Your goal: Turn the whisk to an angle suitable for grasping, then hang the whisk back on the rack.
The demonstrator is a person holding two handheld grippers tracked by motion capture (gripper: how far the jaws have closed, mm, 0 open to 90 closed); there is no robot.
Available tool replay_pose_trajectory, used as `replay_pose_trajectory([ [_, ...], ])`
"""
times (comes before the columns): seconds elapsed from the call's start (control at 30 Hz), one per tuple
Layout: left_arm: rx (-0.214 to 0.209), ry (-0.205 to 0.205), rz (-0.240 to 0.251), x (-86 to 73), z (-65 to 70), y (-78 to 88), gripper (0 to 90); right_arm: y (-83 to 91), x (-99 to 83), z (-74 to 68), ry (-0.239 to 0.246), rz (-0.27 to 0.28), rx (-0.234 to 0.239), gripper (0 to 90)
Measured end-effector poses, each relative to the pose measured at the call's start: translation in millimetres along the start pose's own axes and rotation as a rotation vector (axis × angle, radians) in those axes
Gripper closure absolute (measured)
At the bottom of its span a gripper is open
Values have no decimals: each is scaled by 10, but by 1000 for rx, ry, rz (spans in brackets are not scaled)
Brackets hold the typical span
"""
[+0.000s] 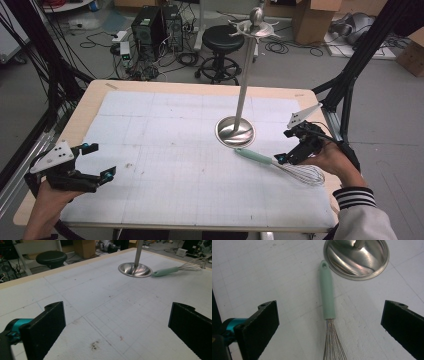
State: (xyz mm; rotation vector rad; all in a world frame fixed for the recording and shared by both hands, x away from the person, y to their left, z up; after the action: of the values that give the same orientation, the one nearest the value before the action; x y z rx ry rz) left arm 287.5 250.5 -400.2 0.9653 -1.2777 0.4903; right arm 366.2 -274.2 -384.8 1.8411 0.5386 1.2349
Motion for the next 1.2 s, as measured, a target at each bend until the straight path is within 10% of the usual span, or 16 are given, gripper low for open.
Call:
replay_pose_trajectory([
  [1.2,5,16,18,-1,-27,31,17,-282,41,80,-3,-60,-39,4],
])
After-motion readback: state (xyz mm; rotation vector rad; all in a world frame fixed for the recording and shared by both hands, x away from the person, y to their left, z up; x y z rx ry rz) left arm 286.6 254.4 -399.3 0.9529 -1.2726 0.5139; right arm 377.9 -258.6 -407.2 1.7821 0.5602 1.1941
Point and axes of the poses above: each handheld gripper's, and its own axes: y roughly backward along the jaws, x roughly out of its top, z roughly to its right, the point moved 7 cm from there along -y, roughly forward along the jaws, and after that the axes turned 10 degrees about x, right-handed, at the moved point
